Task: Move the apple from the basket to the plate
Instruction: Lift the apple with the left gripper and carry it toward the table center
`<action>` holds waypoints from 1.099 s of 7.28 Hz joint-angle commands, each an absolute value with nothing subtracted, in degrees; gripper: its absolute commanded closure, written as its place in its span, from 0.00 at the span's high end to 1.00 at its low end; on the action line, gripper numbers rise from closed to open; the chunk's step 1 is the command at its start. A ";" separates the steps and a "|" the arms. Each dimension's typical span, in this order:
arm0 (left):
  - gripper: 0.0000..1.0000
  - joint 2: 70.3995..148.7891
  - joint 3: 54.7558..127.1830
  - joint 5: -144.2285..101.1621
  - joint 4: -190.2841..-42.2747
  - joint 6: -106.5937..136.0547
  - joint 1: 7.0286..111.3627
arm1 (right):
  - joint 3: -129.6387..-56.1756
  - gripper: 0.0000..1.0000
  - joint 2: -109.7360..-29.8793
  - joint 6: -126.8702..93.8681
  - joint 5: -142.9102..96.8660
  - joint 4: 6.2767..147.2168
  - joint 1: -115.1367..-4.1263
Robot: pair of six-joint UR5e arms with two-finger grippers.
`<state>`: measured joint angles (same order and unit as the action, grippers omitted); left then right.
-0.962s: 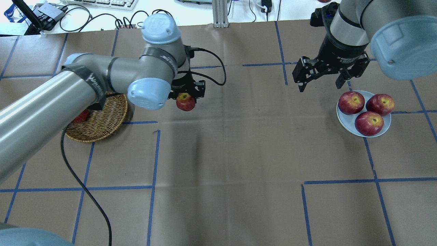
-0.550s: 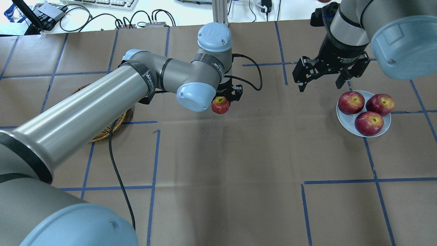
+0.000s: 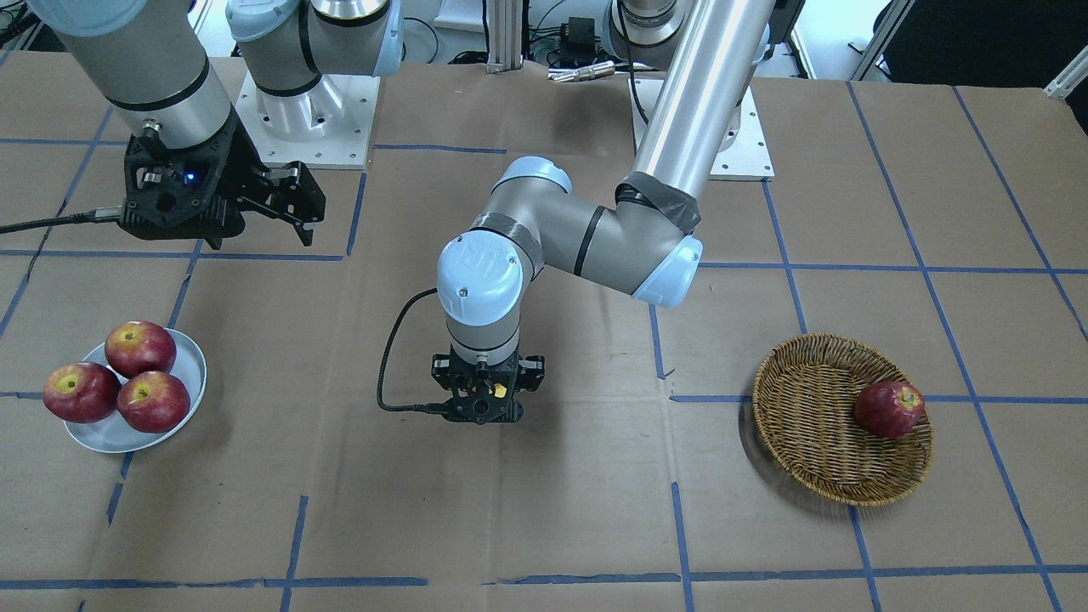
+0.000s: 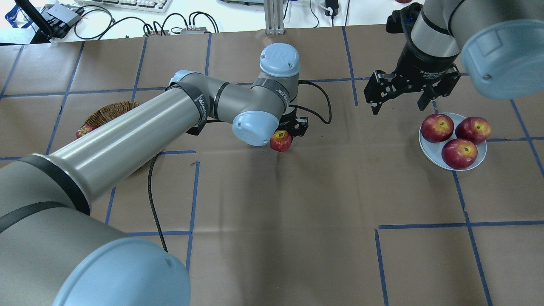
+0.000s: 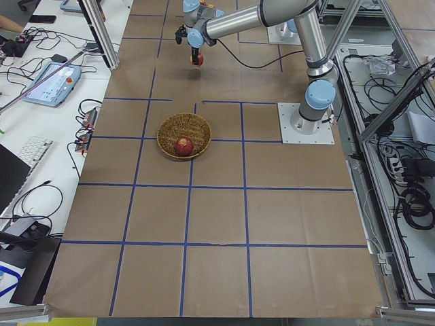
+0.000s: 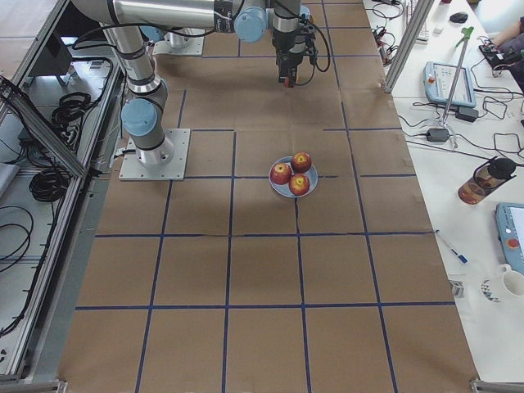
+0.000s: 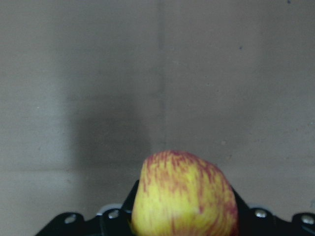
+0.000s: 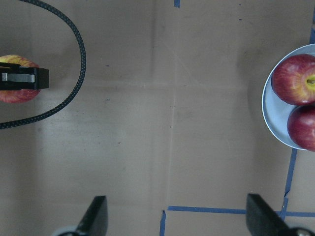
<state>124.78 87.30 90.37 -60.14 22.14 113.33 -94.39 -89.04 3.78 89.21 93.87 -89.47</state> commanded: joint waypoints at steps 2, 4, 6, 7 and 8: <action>0.53 125.24 87.54 90.26 -60.03 22.15 113.38 | -94.39 1.00 -89.03 3.78 89.21 93.87 -89.47; 0.58 125.85 87.37 90.26 -59.94 22.15 113.38 | -94.39 1.00 -89.03 3.78 89.21 93.87 -89.38; 0.61 126.12 87.36 90.26 -59.94 22.15 113.38 | -94.39 1.00 -89.03 3.78 89.21 93.87 -89.38; 0.66 126.12 87.36 90.26 -59.94 22.15 113.38 | -94.39 1.00 -89.03 3.78 89.21 93.87 -89.38; 0.91 126.12 87.62 90.26 -59.94 22.32 113.38 | -94.39 1.00 -89.03 3.78 89.21 93.87 -89.38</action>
